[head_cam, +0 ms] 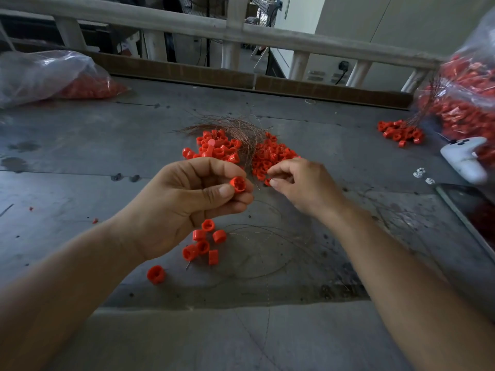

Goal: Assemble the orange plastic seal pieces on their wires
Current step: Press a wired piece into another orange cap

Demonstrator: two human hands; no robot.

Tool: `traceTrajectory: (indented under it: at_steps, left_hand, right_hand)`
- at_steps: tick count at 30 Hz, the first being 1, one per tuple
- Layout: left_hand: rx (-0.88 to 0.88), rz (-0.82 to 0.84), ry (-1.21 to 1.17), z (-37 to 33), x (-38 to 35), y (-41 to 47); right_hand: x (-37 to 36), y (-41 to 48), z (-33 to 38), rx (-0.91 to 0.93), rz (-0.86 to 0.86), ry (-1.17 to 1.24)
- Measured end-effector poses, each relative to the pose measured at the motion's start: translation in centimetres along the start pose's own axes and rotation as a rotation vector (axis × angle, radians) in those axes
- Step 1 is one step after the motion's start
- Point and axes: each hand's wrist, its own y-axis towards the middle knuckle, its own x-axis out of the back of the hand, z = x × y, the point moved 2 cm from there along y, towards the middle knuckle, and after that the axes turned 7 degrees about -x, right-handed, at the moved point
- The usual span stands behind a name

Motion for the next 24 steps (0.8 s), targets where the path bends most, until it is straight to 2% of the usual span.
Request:
traceTrajectory:
  at_steps: [4,8,15,21,24]
  left_hand:
    - [0.009,-0.013,0.005,0.1,-0.1,0.0]
    - [0.007,-0.027,0.001,0.0,-0.1,0.0]
    - [0.012,-0.037,0.014,0.0,-0.1,0.0]
    - [0.013,-0.071,0.049,0.1,0.0,0.1]
    - [0.010,-0.091,0.067,0.1,0.0,0.1]
  right_hand:
    - [-0.7,0.4,0.0,0.030,-0.006,-0.078]
    - [-0.3,0.2,0.0,-0.001,-0.036,-0.038]
    - [2.1,-0.8,0.4,-0.101,-0.100,0.258]
    - [3.3,-2.3,2.4,-0.062,0.036,0.625]
    - [3.1,-2.9,3.2,-0.067,0.123,0.715]
